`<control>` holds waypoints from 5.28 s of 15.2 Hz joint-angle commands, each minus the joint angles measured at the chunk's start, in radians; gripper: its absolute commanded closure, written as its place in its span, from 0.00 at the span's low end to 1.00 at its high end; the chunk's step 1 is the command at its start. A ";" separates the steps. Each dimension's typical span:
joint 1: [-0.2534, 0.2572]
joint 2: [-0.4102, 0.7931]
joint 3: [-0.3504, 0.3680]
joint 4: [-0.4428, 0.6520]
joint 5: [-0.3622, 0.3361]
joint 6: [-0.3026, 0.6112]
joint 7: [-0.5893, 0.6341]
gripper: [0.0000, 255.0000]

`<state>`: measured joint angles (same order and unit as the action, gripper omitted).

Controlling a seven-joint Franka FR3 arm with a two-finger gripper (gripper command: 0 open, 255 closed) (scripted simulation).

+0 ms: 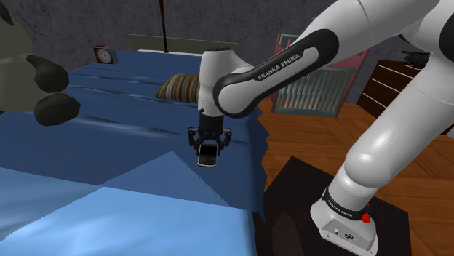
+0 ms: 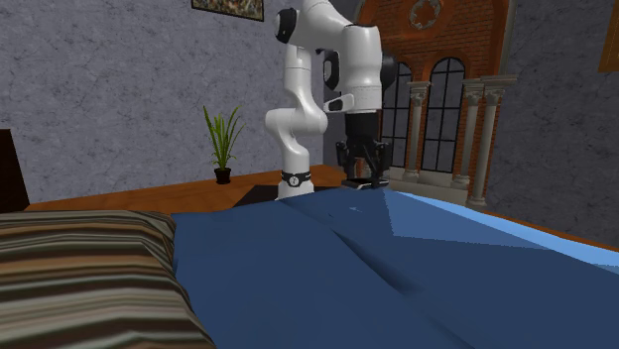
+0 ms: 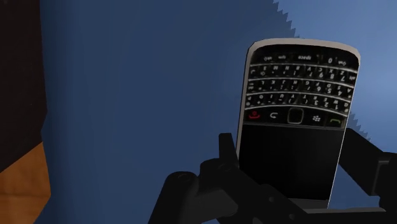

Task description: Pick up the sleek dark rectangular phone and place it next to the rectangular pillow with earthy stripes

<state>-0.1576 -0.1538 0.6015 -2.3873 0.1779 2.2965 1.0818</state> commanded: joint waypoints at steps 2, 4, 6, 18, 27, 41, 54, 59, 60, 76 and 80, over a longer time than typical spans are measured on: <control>0.002 -0.026 -0.006 0.023 0.011 -0.046 -0.007 1.00; 0.003 -0.042 -0.011 0.037 0.018 -0.075 -0.011 1.00; 0.004 -0.057 -0.016 0.052 0.023 -0.105 -0.015 1.00; 0.005 -0.125 -0.045 0.161 0.038 -0.276 -0.026 1.00; 0.002 -0.149 -0.064 0.261 0.036 -0.399 -0.025 1.00; -0.116 0.103 -0.170 0.503 -0.096 -0.431 -0.189 1.00; -0.175 0.454 -0.246 0.924 -0.221 -0.530 -0.310 1.00; -0.178 0.454 -0.248 0.856 -0.221 -0.463 -0.311 1.00; -0.178 0.455 -0.249 0.844 -0.222 -0.450 -0.312 1.00; -0.178 0.498 -0.257 0.686 -0.238 -0.252 -0.309 1.00; -0.177 0.517 -0.260 0.657 -0.245 -0.205 -0.306 1.00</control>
<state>-0.3350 0.3567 0.3428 -1.7254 -0.0651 2.0807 0.7749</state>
